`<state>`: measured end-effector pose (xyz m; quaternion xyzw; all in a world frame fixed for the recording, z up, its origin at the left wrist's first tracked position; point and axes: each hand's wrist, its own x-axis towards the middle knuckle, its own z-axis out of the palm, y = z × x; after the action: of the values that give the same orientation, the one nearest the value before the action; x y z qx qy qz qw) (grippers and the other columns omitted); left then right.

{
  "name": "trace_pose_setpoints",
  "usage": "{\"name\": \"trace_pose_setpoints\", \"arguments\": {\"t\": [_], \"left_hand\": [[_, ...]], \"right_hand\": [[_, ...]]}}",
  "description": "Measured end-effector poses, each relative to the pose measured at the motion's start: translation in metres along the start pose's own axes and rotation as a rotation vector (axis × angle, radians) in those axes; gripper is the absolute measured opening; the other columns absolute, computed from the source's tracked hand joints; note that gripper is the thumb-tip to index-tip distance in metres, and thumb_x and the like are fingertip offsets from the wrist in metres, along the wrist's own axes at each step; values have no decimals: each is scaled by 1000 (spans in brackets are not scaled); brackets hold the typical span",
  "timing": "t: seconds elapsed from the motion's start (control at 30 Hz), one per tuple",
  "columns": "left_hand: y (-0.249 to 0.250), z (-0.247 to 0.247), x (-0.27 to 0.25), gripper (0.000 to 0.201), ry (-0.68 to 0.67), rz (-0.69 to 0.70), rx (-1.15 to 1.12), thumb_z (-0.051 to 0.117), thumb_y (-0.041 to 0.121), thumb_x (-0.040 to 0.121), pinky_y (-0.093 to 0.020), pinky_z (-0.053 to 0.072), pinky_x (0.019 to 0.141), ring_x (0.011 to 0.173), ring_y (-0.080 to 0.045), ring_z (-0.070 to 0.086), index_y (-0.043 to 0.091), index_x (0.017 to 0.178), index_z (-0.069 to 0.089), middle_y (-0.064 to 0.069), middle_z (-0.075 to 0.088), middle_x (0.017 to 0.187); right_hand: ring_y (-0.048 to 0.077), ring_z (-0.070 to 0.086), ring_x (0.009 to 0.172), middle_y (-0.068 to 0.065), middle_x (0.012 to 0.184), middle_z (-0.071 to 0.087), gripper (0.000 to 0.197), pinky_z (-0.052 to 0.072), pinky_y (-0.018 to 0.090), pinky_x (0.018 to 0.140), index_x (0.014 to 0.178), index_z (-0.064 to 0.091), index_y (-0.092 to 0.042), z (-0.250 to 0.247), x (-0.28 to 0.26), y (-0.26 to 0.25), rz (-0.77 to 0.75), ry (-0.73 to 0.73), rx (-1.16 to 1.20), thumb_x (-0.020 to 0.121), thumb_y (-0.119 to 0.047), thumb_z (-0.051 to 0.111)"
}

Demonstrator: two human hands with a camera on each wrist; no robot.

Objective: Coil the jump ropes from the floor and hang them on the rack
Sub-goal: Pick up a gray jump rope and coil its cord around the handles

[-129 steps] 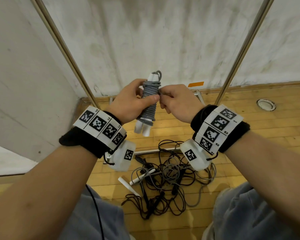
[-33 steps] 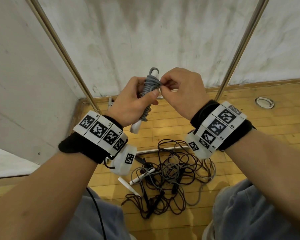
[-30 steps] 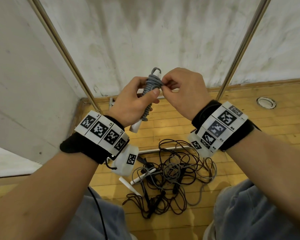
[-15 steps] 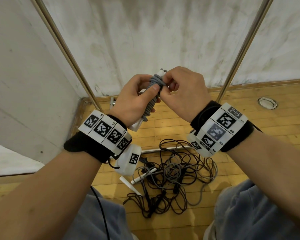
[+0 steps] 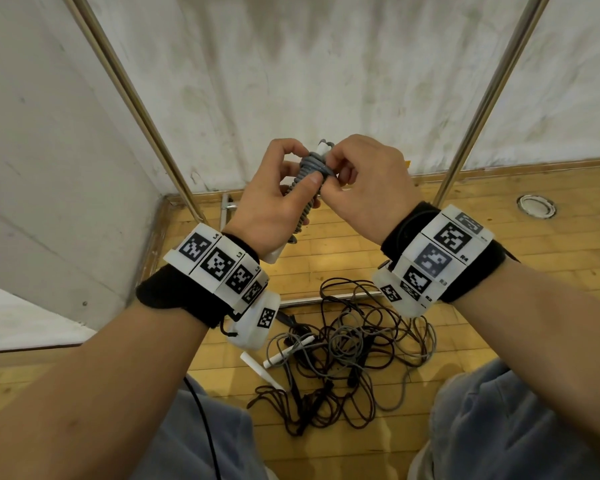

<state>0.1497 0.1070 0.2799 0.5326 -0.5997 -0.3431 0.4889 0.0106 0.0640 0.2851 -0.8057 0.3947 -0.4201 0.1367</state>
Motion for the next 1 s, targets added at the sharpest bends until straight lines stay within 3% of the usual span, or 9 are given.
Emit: {"name": "trace_pose_setpoints", "arguments": {"t": [0.17,0.27,0.37,0.5,0.6,0.77,0.9,1.0], "left_hand": [[1,1,4,22,-39,10,-2,51,15,96,-35,52,53,63,-13,63,34,102,41,-3,58,91],[0,3,5,21,-46,-11,23,46,13,99,-38,52,56,65,-19,64,33,101,40,-9,60,89],[-1,1,7,20,-26,-15,42,46,15,99,-39,51,56,64,-19,59,34,100,40,-12,56,92],[-2,-1,10,20,-36,-17,40,48,17,97,-43,50,58,65,-24,53,34,98,39,-11,53,96],[-2,-1,11,20,-67,-30,21,49,15,97,-39,49,56,62,-18,54,33,97,40,-9,52,95],[0,2,10,21,-104,-11,35,49,13,97,-34,41,52,61,-22,44,31,94,39,-2,49,91],[9,0,8,16,-142,-37,-33,48,16,86,-49,48,63,69,-26,48,28,95,43,-1,47,94],[10,-1,8,23,-134,-38,-3,46,4,93,-64,46,72,72,-31,48,27,95,43,-1,46,94]], "right_hand": [[4,47,60,-11,71,51,10,40,9,59,78,60,-17,-1,-1,2,114,11,122,72,-10,64],[2,48,59,-11,70,53,13,41,8,57,78,59,-22,-1,0,6,158,-14,169,73,-11,65],[4,52,67,-7,82,55,14,43,9,64,88,61,-19,-1,-2,8,84,-59,121,76,-12,65],[12,58,71,-6,93,49,20,48,23,71,95,59,-11,4,-4,8,19,-78,93,77,-11,68],[16,58,69,-2,91,51,16,51,34,72,92,60,-7,3,-5,8,-3,-73,59,78,-10,67],[17,58,68,4,88,56,13,52,38,70,86,61,-5,-1,-6,7,-22,-77,37,76,-13,65],[18,59,65,2,84,54,13,53,38,68,81,60,-5,-6,-3,8,-14,-103,40,74,-14,66],[20,59,66,3,83,55,13,52,40,69,80,61,-5,-4,-2,8,-11,-119,41,73,-13,66]]}}
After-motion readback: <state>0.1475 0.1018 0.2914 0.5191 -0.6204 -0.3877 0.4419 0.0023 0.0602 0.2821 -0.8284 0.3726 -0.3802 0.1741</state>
